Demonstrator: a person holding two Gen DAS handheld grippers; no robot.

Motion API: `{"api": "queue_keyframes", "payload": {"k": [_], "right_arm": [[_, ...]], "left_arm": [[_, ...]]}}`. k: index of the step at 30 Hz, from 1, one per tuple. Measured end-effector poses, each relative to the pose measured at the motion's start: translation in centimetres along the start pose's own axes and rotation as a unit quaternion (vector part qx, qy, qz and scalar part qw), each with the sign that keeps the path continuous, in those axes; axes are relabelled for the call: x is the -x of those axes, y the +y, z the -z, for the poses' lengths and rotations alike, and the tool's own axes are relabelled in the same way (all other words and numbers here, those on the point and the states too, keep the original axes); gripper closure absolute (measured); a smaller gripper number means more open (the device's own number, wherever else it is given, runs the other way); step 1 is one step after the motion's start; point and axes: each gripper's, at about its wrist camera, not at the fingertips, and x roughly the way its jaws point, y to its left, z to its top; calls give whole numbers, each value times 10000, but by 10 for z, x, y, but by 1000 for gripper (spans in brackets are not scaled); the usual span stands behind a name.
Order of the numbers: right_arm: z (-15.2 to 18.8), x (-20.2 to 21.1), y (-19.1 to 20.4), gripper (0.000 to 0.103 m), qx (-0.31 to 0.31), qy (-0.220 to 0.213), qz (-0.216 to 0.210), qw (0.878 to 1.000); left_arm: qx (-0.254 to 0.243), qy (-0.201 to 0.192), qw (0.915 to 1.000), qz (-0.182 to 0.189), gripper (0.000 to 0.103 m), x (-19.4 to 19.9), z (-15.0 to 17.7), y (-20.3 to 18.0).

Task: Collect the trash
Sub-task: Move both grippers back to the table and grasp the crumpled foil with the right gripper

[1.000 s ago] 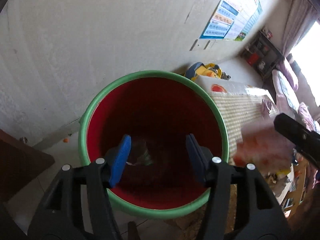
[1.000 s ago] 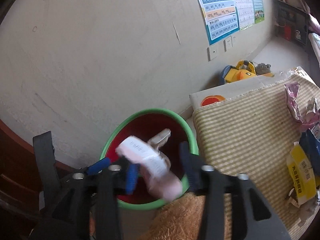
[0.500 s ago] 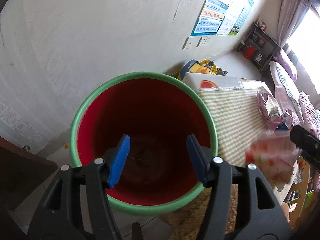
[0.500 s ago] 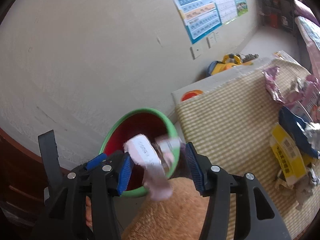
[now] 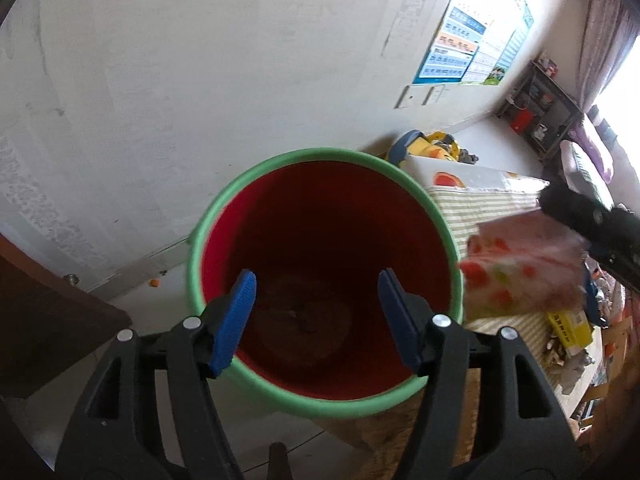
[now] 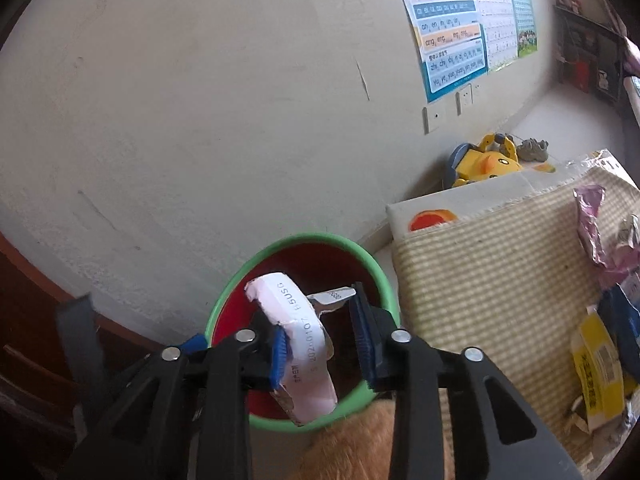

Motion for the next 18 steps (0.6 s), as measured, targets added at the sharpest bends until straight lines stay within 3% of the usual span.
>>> {"api": "queue_keyframes", "payload": {"k": [1, 10, 14, 18], "right_arm": [[0, -3, -1, 40, -42, -13, -36, 10000], [7, -12, -18, 36, -601, 394, -453, 9964], [16, 25, -33, 36, -621, 116, -242, 9977], [34, 82, -76, 32, -759, -204, 319, 9964]], "left_arm": [[16, 7, 10000, -22, 41, 0, 1, 3], [95, 94, 9999, -14, 41, -2, 3, 14], [0, 21, 10000, -7, 41, 2, 1, 8], [-165, 7, 9998, 100, 41, 5, 2, -10]]}}
